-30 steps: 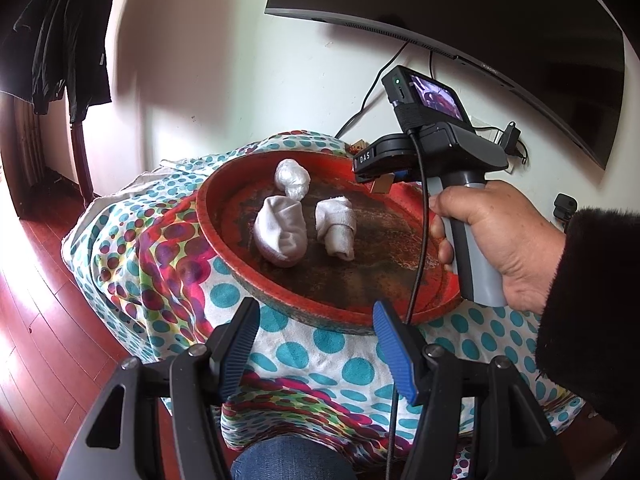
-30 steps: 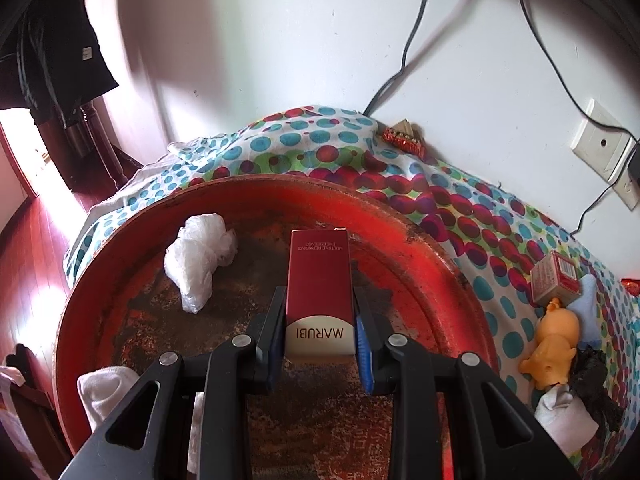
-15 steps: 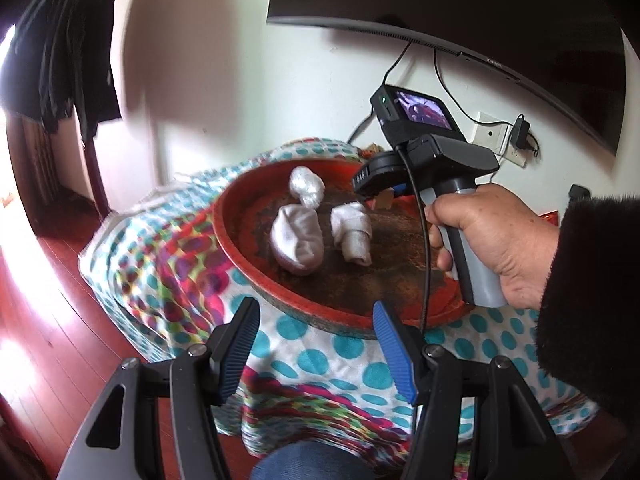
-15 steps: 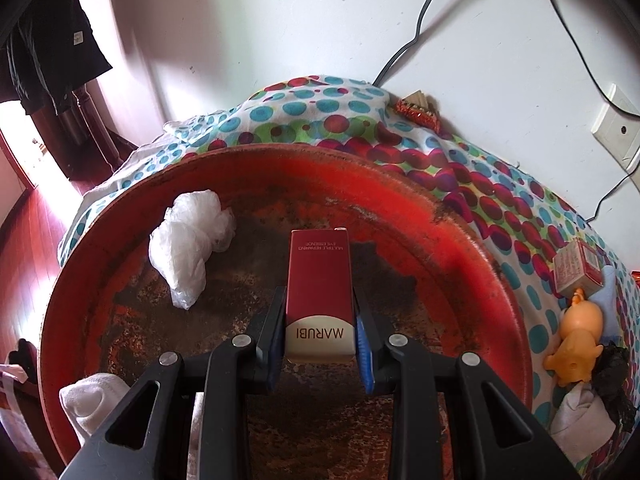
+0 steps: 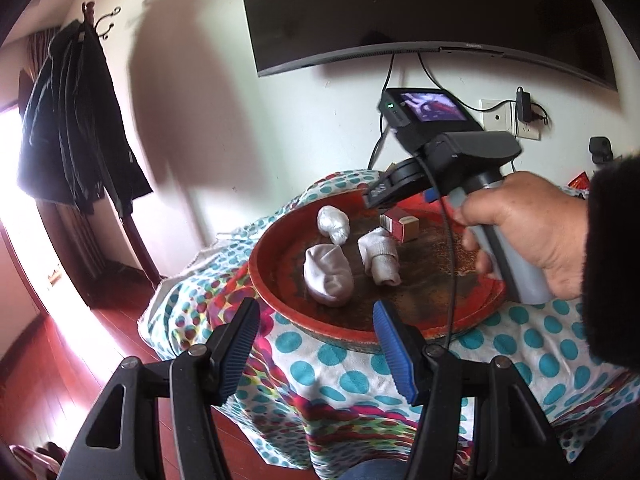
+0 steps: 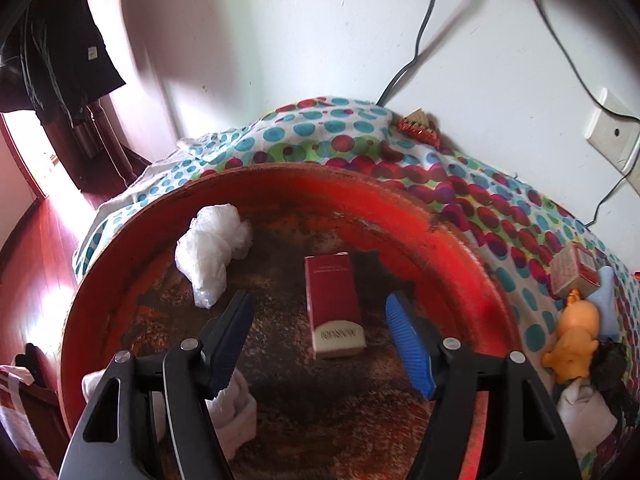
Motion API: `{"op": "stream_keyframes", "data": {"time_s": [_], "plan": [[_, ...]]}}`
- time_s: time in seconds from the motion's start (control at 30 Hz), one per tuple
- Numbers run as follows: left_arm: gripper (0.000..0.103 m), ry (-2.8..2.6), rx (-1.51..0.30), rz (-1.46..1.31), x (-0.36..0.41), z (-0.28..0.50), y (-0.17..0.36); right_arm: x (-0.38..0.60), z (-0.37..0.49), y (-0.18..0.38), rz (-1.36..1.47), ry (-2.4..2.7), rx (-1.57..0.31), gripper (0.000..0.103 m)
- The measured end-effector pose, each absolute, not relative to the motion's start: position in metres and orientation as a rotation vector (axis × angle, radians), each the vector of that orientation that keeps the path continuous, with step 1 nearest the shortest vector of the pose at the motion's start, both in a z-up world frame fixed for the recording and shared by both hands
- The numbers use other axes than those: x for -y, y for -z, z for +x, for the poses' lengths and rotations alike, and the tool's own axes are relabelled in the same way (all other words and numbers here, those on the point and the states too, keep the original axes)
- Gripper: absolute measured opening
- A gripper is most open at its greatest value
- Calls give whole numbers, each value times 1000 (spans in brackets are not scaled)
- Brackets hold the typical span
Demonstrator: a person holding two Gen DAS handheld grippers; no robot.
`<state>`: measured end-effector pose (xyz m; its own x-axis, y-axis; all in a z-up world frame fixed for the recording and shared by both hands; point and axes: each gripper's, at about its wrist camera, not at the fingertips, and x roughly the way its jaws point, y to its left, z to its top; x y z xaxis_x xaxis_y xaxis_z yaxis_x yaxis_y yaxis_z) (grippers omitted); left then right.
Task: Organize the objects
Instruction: 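Reach the left gripper to a white sock beside the black bag and grasp it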
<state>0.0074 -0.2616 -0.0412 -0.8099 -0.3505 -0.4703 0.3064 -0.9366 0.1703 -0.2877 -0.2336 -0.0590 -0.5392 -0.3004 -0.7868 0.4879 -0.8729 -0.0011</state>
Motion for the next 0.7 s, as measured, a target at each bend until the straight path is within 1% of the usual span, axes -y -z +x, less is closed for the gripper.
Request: {"op": "stream_keyframes", "data": {"time_s": [0.17,0.27,0.3,0.43,0.6,0.7], "plan": [[61,2727,169,697,249,11,39,195,-281,48,1132,2475,-290,69],[61,2805,103,673,248,15,35,156,-280,41,1122,2544,-232,70],[61,2830,69,664,249,17,33,141,-280,39,1116,2569,-212,72],[61,2896,-47,666,253,17,31,68,-278,31,1102,2700,-187,82],[61,2961,-136,722,247,13,32,-47,-275,38,1162,2879,-92,84],[61,2990,-112,720,230,8,35,-110,-271,54,1228,2979,-90,85]]}}
